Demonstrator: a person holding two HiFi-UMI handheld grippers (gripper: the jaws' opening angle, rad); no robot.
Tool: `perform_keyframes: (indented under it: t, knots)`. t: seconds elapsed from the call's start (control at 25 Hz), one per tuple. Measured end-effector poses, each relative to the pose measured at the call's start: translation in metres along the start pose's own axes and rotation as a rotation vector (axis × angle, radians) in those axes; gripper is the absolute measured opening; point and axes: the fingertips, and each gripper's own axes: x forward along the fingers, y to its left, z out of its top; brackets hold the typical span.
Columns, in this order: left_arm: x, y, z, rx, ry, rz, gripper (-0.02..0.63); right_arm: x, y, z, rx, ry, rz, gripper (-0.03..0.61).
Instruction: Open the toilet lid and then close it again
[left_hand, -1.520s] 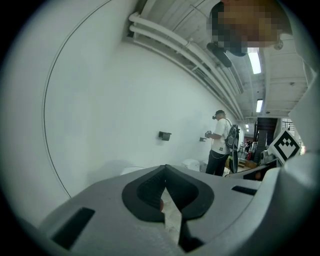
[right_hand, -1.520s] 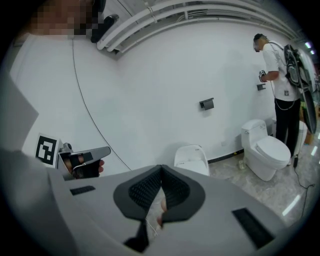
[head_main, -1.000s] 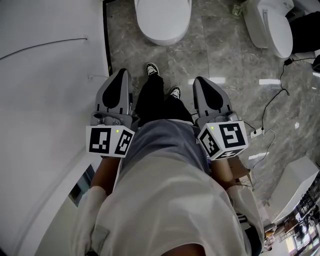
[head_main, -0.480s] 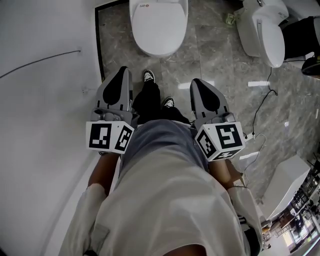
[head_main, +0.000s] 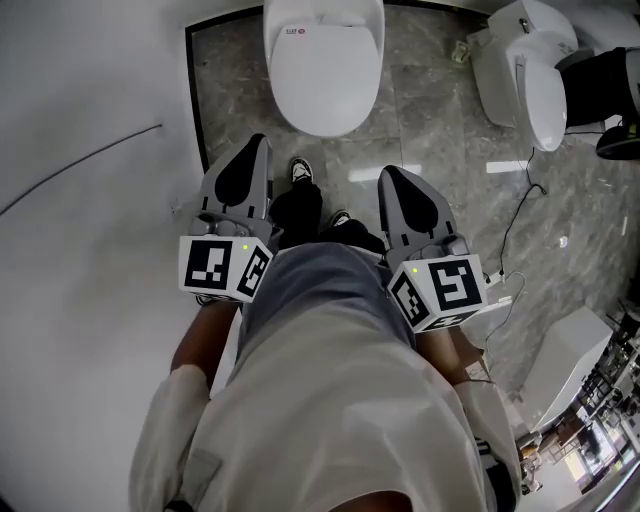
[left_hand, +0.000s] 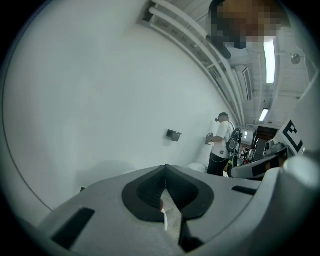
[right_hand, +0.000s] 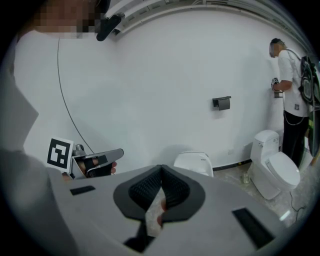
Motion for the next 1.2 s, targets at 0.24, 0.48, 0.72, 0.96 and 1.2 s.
perform_keyframes:
  t: [0.24, 0.48, 0.72, 0.96, 1.2]
  knots:
    - [0.025, 0.032, -0.003, 0.003, 0.038, -0.024, 0.008, 0.036, 0.011, 0.013, -0.004, 0.004, -0.009, 0.011]
    - [0.035, 0.054, -0.019, -0.026, 0.072, -0.005, 0.008, 0.059, 0.019, 0.014, -0.017, 0.023, 0.009, 0.009]
    - [0.036, 0.067, -0.044, -0.057, 0.102, 0.029, 0.008, 0.073, 0.023, 0.006, -0.029, 0.045, 0.029, 0.01]
    - [0.05, 0.066, -0.06, -0.073, 0.131, 0.05, 0.008, 0.083, 0.013, 0.004, -0.032, 0.058, 0.048, 0.011]
    - [0.061, 0.068, -0.084, -0.072, 0.158, 0.054, 0.008, 0.092, 0.005, -0.007, -0.036, 0.07, 0.057, 0.011]
